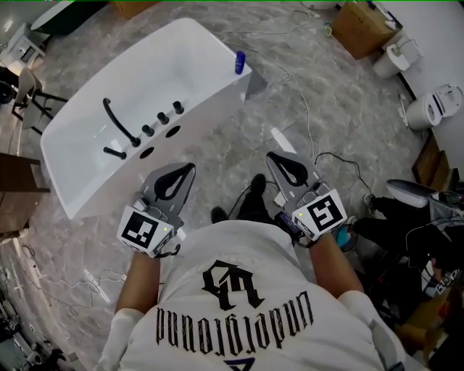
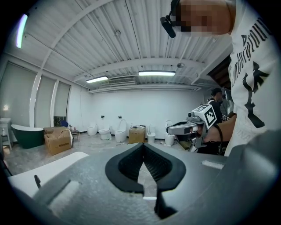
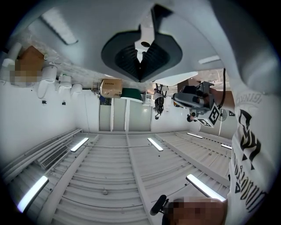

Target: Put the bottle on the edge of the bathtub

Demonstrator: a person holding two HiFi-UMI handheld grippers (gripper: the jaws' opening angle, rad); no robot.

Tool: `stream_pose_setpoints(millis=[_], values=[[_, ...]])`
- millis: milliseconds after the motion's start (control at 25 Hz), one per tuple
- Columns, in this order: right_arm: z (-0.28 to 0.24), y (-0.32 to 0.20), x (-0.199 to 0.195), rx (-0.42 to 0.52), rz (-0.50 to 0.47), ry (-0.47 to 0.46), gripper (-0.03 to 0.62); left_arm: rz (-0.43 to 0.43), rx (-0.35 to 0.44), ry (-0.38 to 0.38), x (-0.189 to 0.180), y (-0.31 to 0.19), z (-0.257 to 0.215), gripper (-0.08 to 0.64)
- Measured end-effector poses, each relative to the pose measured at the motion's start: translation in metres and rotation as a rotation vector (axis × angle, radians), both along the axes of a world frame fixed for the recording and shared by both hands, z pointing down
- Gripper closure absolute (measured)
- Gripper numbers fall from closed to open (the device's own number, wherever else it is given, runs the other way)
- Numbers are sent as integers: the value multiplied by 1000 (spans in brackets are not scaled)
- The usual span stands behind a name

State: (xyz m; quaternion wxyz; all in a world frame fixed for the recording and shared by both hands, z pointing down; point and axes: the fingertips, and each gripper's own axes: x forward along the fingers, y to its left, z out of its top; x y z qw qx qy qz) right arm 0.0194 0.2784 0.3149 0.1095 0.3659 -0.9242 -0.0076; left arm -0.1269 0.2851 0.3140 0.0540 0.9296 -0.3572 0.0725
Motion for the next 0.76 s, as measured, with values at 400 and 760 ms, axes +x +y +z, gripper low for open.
stream_pose_setpoints(millis=[400,760], values=[[-12,5,-1,14,0,24,591,27,2,12,6,4,-5,552],[-8,21,-5,18,7,21,591,25,23,23,2,15,-5,552]])
